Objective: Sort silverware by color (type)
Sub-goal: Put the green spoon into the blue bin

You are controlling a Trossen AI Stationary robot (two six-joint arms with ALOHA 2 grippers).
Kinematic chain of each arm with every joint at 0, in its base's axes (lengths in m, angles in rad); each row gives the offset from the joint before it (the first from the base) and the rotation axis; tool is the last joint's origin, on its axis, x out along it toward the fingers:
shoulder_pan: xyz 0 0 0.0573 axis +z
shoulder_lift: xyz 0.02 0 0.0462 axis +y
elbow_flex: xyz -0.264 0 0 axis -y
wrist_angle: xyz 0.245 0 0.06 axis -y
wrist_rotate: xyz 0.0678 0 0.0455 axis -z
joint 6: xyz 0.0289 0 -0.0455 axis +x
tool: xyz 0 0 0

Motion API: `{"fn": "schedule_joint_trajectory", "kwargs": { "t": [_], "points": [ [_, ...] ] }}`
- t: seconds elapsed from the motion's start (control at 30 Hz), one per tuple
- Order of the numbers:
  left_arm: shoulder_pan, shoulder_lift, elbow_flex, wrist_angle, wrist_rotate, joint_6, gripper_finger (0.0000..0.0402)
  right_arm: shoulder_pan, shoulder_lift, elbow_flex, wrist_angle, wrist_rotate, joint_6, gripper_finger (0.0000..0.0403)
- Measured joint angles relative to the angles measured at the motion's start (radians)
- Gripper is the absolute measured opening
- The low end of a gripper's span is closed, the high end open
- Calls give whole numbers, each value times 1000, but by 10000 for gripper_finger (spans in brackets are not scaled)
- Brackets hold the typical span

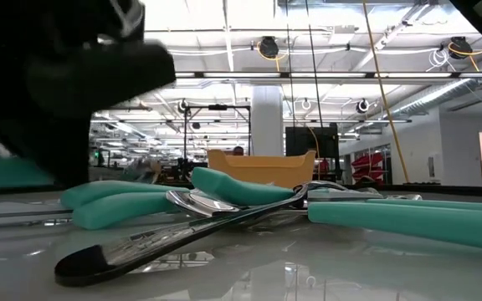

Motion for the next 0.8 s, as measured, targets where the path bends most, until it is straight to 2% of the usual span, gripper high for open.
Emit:
{"fn": "schedule_joint_trajectory", "kwargs": {
  "t": [0.33,0.47,0.6,0.8],
  "points": [
    [-13,-1,59,-6,-113,36,43,0,0,0,0,3,0,192],
    [-13,-2,100,-7,-163,80,43,0,0,0,1,62,1,192],
    [-23,-4,185,-7,-243,182,44,-1,0,0,1,109,0,192],
    [-50,-4,322,-7,-435,420,44,-4,0,0,-2,170,-98,192]
  ]
}}
